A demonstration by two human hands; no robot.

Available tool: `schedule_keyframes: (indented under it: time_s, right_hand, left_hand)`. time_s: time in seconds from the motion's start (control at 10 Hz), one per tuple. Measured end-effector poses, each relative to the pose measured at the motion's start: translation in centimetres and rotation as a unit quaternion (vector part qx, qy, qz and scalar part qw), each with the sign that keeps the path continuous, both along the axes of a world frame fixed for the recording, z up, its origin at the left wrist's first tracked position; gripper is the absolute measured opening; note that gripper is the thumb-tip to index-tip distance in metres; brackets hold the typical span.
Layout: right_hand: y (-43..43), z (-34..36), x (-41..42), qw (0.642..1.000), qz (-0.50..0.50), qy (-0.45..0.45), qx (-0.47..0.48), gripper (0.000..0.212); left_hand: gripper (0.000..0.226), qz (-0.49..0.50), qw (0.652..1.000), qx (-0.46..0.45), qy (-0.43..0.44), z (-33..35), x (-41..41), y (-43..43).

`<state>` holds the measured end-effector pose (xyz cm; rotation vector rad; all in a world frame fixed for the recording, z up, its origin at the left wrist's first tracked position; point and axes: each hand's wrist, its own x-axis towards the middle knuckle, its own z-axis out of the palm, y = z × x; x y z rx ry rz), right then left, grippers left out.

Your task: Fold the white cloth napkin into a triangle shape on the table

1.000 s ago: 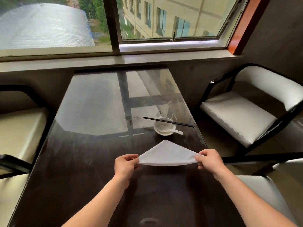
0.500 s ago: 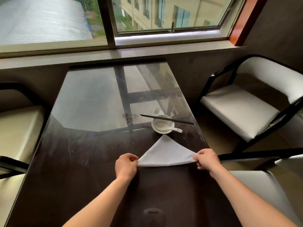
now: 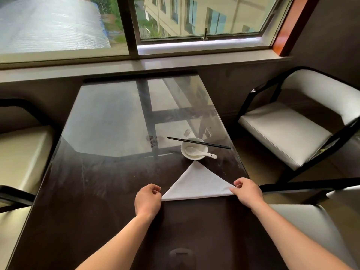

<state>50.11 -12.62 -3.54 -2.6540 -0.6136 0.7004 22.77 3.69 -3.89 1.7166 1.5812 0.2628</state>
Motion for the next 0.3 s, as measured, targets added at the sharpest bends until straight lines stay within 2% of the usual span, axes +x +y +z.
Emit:
schedule_keyframes:
  time_s: [0.1,0.2,0.3]
  right_hand:
    - [-0.1,0.0,0.1,0.999,0.015,-0.030,-0.007,0.026]
    - [-0.3,0.4,-0.2,0.996,0.051,-0.075,-0.013,0.025]
    - [0.2,0.9,-0.9,0.992,0.076,-0.097,0.022,0.025]
  left_hand:
    - [0.034,-0.045,0.999,0.014,0.022,-0.3,-0.7,0.3]
    - [0.048,-0.133,0.980,0.077,0.127,0.5,-1.6,0.4]
    - [0.056,-0.168,0.956,0.159,0.180,1.3,-2.5,0.8]
